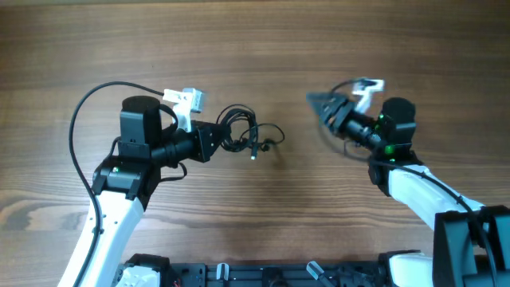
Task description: Untangle cables
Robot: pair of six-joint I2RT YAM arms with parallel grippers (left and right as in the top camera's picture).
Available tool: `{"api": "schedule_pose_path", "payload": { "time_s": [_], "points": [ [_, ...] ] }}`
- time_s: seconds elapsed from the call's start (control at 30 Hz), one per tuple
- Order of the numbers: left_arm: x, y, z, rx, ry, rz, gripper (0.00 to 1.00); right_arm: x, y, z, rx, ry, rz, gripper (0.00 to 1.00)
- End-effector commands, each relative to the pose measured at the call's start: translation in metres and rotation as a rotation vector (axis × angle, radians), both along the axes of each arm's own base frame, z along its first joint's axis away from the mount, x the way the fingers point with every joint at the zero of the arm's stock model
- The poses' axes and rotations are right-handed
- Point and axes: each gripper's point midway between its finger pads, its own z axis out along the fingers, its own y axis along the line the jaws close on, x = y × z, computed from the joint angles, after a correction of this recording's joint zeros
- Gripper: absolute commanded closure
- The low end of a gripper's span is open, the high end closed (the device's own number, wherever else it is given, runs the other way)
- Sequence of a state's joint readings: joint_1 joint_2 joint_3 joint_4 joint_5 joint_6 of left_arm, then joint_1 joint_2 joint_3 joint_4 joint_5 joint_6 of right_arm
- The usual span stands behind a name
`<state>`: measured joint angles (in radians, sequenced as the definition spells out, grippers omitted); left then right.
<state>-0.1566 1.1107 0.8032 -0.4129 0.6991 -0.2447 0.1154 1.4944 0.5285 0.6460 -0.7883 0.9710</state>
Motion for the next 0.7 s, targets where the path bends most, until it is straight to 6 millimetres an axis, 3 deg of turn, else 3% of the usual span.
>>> {"api": "schedule_pose_path", "payload": {
  "time_s": [0.0,0.1,0.23,0.33,0.43,0.47,0.57,0.67],
  "points": [
    [0.009,0.005,0.011,0.006,-0.042,0.040,0.96,-0.045,0.045,-0.013,-0.176,-0.260,0.337,0.29],
    [0.009,0.005,0.011,-0.038,0.023,0.084,0.96,-0.040,0.063,-0.030,-0.334,-0.302,0.277,0.22],
    [0.003,0.002,0.009,-0.060,0.070,0.080,0.96,-0.013,0.060,-0.038,-0.540,-0.317,0.040,0.20],
    [-0.016,-0.015,0.019,-0.150,0.096,-0.048,0.96,0.011,0.030,-0.040,-0.661,-0.245,-0.226,0.19],
    [-0.032,-0.025,0.026,-0.197,0.092,-0.162,0.96,0.031,0.000,-0.030,-0.614,-0.161,-0.435,0.18],
    [-0.033,-0.024,0.025,-0.196,0.100,-0.161,0.96,0.033,-0.021,-0.040,-0.572,-0.044,-0.535,0.18],
    [-0.032,-0.024,0.024,-0.190,0.098,-0.152,0.96,0.016,-0.064,-0.083,-0.497,0.289,-0.673,0.19],
    [-0.025,-0.019,0.020,-0.157,0.092,-0.113,0.96,-0.014,-0.092,-0.117,-0.585,0.480,-0.657,0.14]
  ]
}}
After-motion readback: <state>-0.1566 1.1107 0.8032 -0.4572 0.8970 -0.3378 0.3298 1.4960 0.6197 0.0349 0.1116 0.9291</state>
